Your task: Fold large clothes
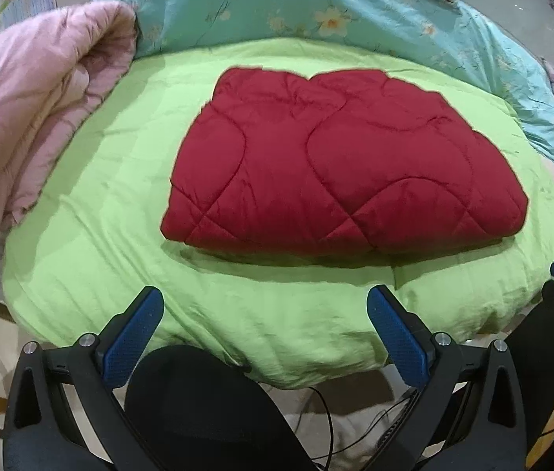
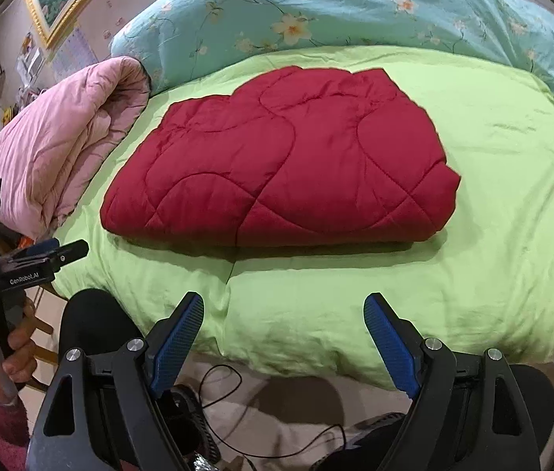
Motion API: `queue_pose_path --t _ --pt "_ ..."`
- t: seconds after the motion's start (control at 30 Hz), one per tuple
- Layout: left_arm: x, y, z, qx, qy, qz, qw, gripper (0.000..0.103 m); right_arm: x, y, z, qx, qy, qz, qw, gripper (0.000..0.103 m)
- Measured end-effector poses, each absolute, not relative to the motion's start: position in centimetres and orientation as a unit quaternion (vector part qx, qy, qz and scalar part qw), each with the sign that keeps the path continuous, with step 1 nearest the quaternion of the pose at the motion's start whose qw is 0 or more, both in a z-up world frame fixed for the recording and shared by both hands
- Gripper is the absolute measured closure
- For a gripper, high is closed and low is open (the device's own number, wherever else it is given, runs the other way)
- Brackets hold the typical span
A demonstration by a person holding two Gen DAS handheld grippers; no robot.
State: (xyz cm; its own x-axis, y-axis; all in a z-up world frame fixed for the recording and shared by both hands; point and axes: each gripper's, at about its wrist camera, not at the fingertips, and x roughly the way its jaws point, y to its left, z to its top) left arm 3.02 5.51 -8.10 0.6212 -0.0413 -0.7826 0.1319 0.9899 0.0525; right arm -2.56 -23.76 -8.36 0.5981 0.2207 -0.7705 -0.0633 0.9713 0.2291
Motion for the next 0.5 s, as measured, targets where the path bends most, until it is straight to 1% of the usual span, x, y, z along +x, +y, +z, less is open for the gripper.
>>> queue_pose_path --t 0.17,0.3,0.5 --pt "1.0 5.1 -4.8 0.064 0.394 -0.063 0.915 0.000 -4.2 -22.8 -4.6 0.053 0.406 0.082 0.909 0.017" --pt "0.3 4.8 -2.6 0.064 0.373 -0.072 0.923 0.000 -5.1 -22.1 -1.2 0.023 0.373 0.081 0.924 0.007" --pt "-0.9 4.3 -0.1 0.070 0.353 -0.075 0.930 0.000 -5.8 -21.6 2.0 0.012 0.348 0.090 0.933 0.002"
